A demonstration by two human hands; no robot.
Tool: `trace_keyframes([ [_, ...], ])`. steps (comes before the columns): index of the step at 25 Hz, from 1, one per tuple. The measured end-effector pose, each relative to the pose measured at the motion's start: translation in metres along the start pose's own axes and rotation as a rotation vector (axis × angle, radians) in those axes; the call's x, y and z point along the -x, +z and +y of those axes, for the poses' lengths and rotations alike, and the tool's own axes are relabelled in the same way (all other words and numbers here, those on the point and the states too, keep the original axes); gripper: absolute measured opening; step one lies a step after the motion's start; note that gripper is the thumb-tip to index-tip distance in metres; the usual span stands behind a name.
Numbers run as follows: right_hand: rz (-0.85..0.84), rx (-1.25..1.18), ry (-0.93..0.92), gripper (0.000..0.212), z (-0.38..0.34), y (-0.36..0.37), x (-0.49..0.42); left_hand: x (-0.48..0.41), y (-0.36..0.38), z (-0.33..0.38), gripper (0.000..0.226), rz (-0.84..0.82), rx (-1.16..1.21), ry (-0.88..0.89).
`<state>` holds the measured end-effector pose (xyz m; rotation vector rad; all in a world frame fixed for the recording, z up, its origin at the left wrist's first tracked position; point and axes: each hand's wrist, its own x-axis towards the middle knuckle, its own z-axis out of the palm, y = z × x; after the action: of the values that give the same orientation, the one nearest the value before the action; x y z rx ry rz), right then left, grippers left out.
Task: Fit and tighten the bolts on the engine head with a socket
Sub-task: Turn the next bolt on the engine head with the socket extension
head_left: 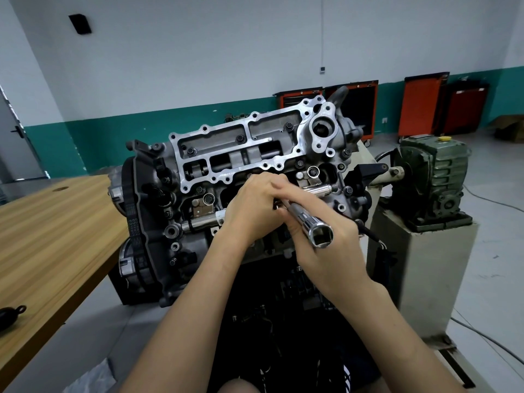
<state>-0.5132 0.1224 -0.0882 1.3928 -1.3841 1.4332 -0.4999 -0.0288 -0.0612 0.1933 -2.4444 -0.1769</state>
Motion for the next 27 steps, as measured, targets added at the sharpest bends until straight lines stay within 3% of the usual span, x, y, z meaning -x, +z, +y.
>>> trace_keyframes([
  [6, 0.095, 0.080, 0.022, 0.026, 0.0023, -0.0053, -0.0045, -0.0006, 0.0001, -0.0008, 0.017, -0.020, -0.074, 0.080],
  [11, -0.055, 0.002, 0.005, 0.034, -0.0009, 0.0028, 0.0008, -0.0003, -0.0026, 0.0027, 0.007, -0.020, -0.041, -0.031],
  [16, 0.061, 0.040, 0.029, 0.025, 0.0018, -0.0028, -0.0044, 0.0039, -0.0054, 0.0078, 0.012, -0.007, -0.059, 0.028],
  [21, -0.023, 0.038, 0.002, 0.036, 0.0019, 0.0015, -0.0017, 0.0016, -0.0015, 0.0039, 0.016, 0.000, -0.054, 0.005],
  [27, 0.068, 0.054, 0.018, 0.027, 0.0030, -0.0034, -0.0044, -0.0031, 0.0015, -0.0018, 0.013, -0.033, -0.083, 0.052],
])
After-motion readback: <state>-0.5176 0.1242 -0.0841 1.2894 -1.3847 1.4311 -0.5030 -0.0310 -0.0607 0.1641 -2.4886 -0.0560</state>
